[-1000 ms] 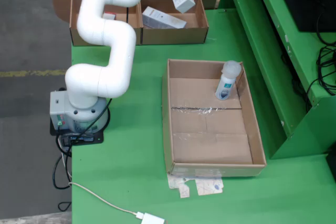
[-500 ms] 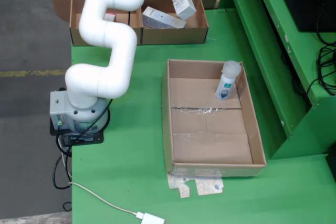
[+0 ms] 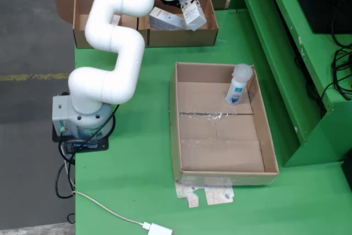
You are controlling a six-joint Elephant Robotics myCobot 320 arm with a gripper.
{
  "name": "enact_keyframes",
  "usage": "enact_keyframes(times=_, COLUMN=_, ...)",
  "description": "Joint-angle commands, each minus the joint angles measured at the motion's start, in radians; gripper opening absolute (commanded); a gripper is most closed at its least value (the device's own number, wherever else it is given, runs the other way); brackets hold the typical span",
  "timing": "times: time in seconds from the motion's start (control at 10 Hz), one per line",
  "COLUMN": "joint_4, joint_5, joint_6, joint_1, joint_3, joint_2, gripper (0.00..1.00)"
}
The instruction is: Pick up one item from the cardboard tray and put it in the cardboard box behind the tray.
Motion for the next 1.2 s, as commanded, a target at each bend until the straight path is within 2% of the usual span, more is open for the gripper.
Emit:
enact_keyframes(times=0.0, joint_4=0.012, joint_5=-0.012, joint_6=-0.001, joint_1=-0.022, joint_3=0.031, joint_2=0.002, gripper=0.0)
enact_keyframes(times=0.1, joint_4=0.012, joint_5=-0.012, joint_6=-0.001, joint_1=-0.027, joint_3=0.031, joint_2=-0.007, gripper=0.0)
enact_keyframes(times=0.2, joint_4=0.012, joint_5=-0.012, joint_6=-0.098, joint_1=-0.029, joint_3=0.031, joint_2=-0.011, gripper=0.0)
enact_keyframes(times=1.1, joint_4=0.012, joint_5=-0.012, joint_6=-0.098, joint_1=-0.029, joint_3=0.031, joint_2=-0.011, gripper=0.0)
